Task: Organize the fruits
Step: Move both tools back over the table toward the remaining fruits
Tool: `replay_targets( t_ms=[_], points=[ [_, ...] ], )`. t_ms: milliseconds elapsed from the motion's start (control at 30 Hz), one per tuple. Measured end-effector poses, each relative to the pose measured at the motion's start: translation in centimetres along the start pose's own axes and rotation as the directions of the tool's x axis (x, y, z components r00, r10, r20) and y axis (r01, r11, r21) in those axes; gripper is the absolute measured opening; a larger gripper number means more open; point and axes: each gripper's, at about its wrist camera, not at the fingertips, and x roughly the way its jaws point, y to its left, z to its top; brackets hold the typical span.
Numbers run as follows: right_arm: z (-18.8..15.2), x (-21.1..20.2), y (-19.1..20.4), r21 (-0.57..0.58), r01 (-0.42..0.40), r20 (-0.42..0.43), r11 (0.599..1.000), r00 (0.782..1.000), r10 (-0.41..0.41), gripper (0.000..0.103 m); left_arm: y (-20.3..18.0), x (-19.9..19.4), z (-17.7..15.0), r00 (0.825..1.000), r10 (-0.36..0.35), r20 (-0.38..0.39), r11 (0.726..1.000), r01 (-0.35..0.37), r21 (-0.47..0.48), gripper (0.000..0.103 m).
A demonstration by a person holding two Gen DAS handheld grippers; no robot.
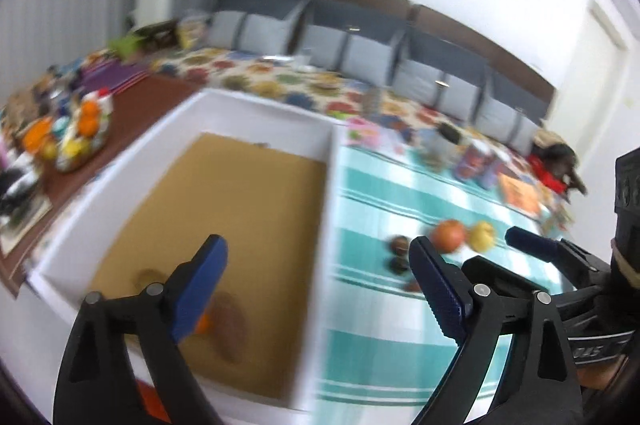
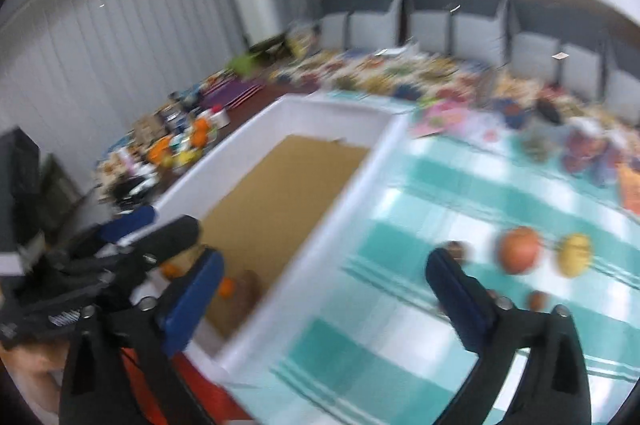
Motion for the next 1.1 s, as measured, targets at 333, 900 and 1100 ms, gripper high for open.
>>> replay_targets(
  t_ms=[333,900,1100],
  points=[
    [-15.9,-3.6,-17.1,0.153,0.376,-0.083,0.914,0.926,-0.367,0.103,-11.0,9.6,-11.5,0.963,-0.095,-0.253,0.974,0.142,0.177,0.095],
    [-22.4,-1.5,-24.6,0.259,0.45,-0.193,0.855,0.891,-0.41,0.103,-15.4,16.9,-16.4,0.959,-0.001,-0.285,0.948,0.091,0.305,0.096],
    [-22.6,-0.8,-24.6,0.245,0.474,-0.206,0.846,0.878,-0.432,0.103,-16.0,17.2,-16.9,0.956,0.029,-0.291,0.933,0.078,0.35,0.103]
  ],
)
